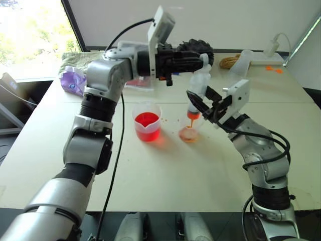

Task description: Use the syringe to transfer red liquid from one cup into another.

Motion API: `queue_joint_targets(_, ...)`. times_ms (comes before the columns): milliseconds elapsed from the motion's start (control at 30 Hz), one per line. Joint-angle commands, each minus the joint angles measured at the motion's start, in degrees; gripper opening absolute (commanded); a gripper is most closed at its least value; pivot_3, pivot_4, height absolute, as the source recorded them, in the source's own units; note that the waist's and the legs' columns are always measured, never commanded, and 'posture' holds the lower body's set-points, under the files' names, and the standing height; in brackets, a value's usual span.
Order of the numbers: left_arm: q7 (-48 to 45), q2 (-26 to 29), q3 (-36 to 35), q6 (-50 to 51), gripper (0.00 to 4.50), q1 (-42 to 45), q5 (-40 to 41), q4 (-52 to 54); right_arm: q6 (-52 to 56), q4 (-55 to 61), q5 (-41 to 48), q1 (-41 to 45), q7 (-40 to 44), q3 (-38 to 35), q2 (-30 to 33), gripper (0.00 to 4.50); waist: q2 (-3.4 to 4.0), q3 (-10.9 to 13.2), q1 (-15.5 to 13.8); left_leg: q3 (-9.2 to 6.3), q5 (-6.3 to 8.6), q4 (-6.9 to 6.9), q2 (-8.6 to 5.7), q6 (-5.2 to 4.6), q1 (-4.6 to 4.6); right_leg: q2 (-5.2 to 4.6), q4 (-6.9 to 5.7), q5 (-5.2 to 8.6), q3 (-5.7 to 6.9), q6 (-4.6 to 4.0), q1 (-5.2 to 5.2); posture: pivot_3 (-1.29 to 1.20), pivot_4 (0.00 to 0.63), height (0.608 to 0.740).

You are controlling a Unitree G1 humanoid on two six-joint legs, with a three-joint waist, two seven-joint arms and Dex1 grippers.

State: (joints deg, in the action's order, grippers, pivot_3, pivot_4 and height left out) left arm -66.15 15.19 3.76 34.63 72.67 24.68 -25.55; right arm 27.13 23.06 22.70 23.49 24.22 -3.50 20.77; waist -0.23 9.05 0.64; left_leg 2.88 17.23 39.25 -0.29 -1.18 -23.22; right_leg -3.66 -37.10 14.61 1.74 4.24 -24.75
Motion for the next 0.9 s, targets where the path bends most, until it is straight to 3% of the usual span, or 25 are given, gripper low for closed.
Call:
queue_joint_targets(33, -1.09, -1.08, 3.23, 1.55, 1.06, -1.12, -0.52, 3.06, -3.23, 1.45, 0.34, 2.57, -0.03, -0.9, -0.74, 1.45, 0.0, 0.0, 0.0, 0.0, 0.0, 0.0, 0.0, 0.0, 0.0, 0.0, 0.0, 0.0, 0.0, 0.0, 0.0, 0.0, 0.15, 0.74)
queue_joint_targets(900, 0.31, -2.1, 4.79, 4.93, 1.06, -7.77, -1.32, 8.41, -0.05, 3.47, 2.87, 3.87, 0.8, -4.36, 2.85, 1.45, 0.0, 0.0, -0.02, -0.01, 0.0, 0.02, 0.0, 0.0, 0.01, -0.01, -0.01, 0.0, -0.01, 0.0, 0.01, 0.0, 0.15, 0.74)
